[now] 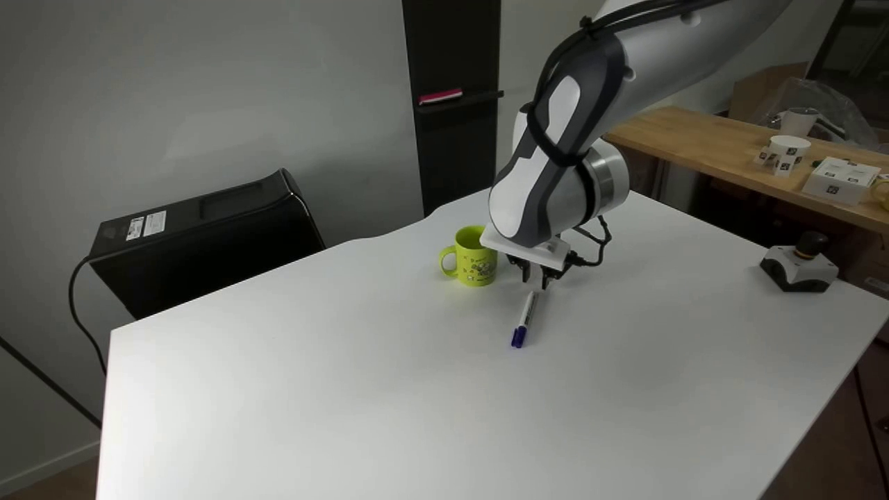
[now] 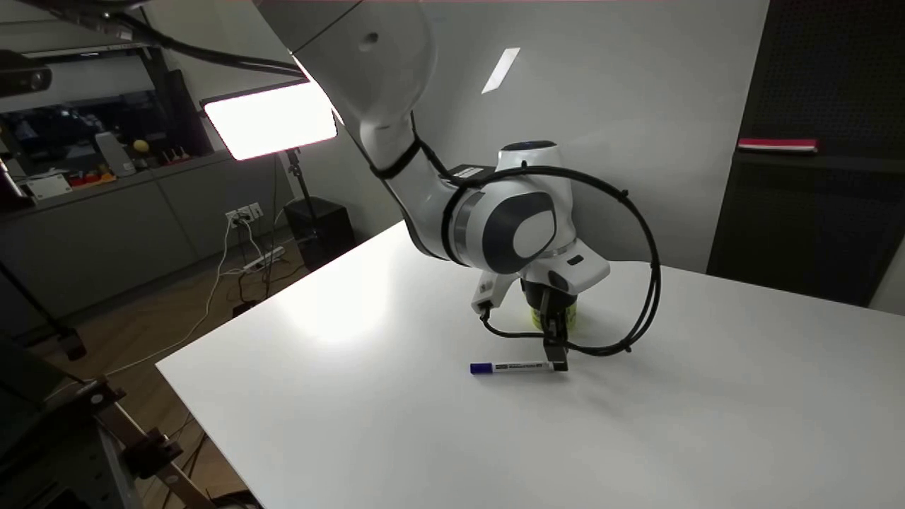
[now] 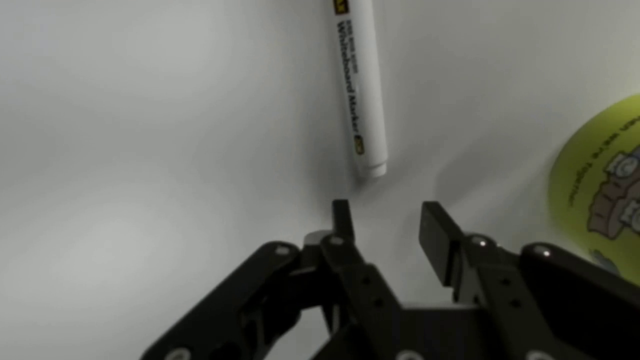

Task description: Put the marker in the cup

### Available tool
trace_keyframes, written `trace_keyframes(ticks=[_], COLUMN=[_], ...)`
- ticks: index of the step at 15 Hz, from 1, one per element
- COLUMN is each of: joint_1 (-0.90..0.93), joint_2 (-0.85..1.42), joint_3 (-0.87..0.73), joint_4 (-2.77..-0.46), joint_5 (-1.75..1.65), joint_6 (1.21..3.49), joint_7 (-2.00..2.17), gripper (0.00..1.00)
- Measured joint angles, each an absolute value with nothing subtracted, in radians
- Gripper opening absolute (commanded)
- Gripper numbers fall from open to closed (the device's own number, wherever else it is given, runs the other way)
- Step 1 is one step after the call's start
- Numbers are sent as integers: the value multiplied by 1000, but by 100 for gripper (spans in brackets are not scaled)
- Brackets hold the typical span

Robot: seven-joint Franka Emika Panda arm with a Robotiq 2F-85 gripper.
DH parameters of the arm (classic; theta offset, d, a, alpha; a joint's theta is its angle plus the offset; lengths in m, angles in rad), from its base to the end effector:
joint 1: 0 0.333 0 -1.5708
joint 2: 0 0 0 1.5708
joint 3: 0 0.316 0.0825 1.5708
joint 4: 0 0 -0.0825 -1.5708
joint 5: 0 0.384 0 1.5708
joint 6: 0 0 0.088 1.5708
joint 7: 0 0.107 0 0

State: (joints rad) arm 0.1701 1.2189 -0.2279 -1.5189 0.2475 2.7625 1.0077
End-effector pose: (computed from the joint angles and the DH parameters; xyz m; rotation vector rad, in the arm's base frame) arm 0.6503 -0.0341 -0.0450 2.5810 -1.6567 0.1687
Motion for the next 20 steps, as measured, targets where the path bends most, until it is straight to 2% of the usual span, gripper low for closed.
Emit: trace_keyframes(ticks=[4,5,11,19,20], joint_1=[220,228,203,189,189], joint_2=[1214,1212,1195,1195,1195], joint_3=[-225,-223,-151,-136,-136], joint_4=[-1519,-1519,-1519,-1553,-1563], joint_5=[227,221,214,216,216], joint_6=[2760,2757,2704,2690,2694], joint_7=[1007,1006,921,901,901], gripper=[98,100,100,100,84])
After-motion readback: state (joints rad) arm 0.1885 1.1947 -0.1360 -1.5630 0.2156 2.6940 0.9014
